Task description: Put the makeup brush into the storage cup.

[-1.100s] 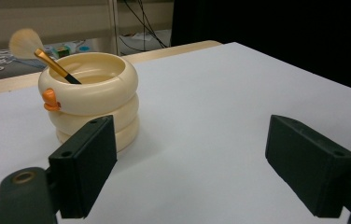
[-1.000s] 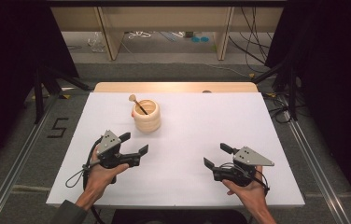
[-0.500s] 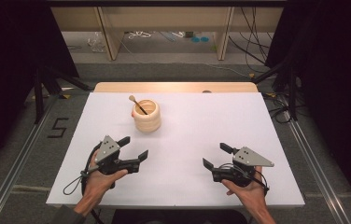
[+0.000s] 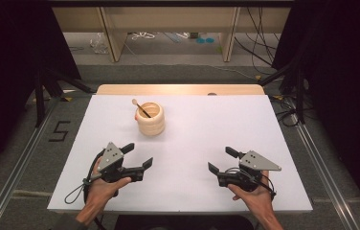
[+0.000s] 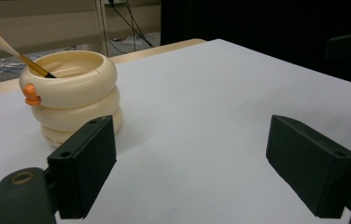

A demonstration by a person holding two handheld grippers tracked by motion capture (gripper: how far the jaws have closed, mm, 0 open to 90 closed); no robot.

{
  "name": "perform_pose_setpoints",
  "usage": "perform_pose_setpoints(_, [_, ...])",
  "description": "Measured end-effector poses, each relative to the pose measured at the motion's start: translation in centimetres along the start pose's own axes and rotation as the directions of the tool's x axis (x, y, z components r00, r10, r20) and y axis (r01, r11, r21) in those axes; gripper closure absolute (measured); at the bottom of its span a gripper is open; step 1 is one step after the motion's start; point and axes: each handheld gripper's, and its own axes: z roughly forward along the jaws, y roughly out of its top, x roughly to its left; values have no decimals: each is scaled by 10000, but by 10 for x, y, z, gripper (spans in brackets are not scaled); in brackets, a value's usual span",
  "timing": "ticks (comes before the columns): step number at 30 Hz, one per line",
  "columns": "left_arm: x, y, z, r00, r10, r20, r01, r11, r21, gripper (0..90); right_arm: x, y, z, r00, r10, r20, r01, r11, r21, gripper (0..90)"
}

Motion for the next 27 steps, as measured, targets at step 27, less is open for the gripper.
perform_pose_setpoints(27, [-8,-7,-9,9995,326,-37,-326,9995,56,157,1,0,1,9998,-88,-184,89,10000,41,168])
